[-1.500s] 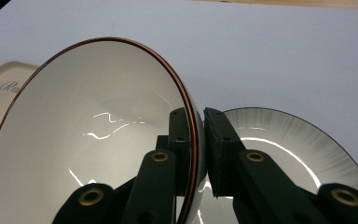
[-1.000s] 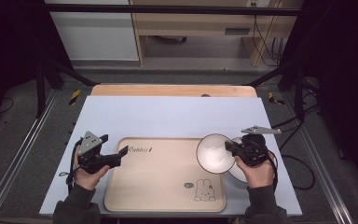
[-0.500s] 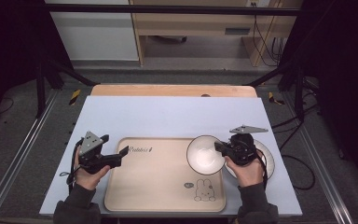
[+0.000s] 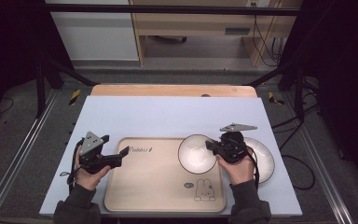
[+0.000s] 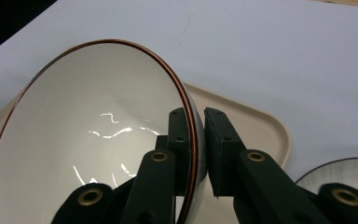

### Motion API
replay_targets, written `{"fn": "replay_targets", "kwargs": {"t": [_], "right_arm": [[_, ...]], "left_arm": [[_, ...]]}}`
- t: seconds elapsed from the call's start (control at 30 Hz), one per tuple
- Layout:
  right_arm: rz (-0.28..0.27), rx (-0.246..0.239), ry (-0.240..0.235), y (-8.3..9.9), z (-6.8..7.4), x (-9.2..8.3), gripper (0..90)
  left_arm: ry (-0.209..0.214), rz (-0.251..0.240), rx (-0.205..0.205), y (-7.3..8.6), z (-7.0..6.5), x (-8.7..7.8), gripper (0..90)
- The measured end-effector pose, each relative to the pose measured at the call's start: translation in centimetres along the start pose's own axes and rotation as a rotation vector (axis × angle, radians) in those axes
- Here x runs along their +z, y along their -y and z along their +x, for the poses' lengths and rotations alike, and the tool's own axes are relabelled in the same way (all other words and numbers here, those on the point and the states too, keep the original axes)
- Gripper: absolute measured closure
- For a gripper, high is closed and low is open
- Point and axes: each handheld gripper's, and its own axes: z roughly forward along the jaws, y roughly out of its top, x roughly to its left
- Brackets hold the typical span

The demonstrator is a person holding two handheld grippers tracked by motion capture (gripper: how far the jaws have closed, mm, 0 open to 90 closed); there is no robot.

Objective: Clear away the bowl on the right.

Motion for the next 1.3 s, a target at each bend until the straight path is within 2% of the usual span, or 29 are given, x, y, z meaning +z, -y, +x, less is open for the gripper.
{"fn": "replay_targets", "kwargs": {"t": [0.27,0.63,0.83,1.0,1.3], "right_arm": [[0.013,-0.014,-0.018,-0.3,0.8,1.4,81.2],[0.016,-0.009,-0.034,-0.5,1.3,3.0,81.3],[0.019,-0.007,-0.034,-0.7,1.4,3.7,81.2],[0.0,-0.01,-0.035,-0.8,1.7,4.5,81.0],[0.014,-0.011,-0.042,-0.7,2.1,6.1,81.1]], "left_arm": [[0.0,0.001,0.001,0.0,0.0,0.0,12.3],[0.0,0.002,0.002,0.0,0.0,0.0,12.4],[-0.001,0.002,0.004,0.0,0.0,0.0,12.4],[0.0,0.004,0.004,0.0,-0.1,0.1,12.3],[-0.001,0.003,0.002,0.1,0.0,0.0,12.4]]}}
